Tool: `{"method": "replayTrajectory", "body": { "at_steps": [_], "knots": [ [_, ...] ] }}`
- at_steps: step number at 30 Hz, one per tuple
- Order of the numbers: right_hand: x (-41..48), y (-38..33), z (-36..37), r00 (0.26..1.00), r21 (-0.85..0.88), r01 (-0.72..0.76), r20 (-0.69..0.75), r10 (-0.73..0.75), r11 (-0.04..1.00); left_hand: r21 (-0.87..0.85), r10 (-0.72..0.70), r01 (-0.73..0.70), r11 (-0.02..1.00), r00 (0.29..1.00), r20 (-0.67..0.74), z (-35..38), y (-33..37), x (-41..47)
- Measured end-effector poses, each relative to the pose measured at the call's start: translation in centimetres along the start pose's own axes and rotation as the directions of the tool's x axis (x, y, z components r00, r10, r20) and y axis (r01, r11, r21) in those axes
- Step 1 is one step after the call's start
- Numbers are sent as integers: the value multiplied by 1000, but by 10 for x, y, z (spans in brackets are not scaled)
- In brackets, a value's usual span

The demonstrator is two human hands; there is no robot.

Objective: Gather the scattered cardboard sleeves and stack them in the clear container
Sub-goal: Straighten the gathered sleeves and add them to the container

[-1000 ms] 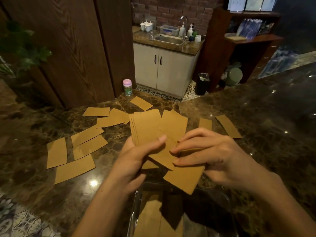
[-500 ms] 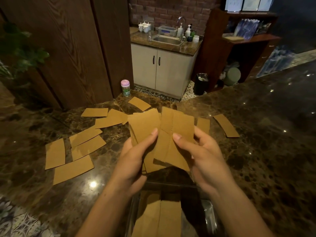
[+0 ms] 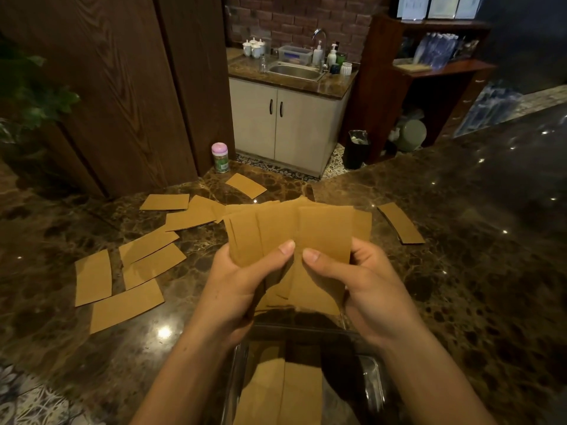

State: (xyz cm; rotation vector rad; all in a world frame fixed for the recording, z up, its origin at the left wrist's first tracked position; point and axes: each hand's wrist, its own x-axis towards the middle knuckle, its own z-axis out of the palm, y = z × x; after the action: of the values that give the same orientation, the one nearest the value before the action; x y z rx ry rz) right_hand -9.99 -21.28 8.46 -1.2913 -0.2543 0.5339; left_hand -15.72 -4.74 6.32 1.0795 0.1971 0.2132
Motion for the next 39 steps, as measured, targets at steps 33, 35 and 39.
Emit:
{"method": "replayTrajectory", "body": {
  "at_steps": [33, 35, 39],
  "knots": [
    [19, -18, -9, 998, -176, 57, 17, -55, 983, 39, -50, 47, 998, 997, 57, 4, 1, -3],
    [19, -16, -10, 992, -126, 67, -96, -79, 990, -47, -58, 60, 997, 997, 45, 3, 1, -4],
    [14, -14, -18, 983, -167, 84, -150, -110, 982, -96, -10, -1, 995, 994, -108, -3, 3, -2]
  ]
}}
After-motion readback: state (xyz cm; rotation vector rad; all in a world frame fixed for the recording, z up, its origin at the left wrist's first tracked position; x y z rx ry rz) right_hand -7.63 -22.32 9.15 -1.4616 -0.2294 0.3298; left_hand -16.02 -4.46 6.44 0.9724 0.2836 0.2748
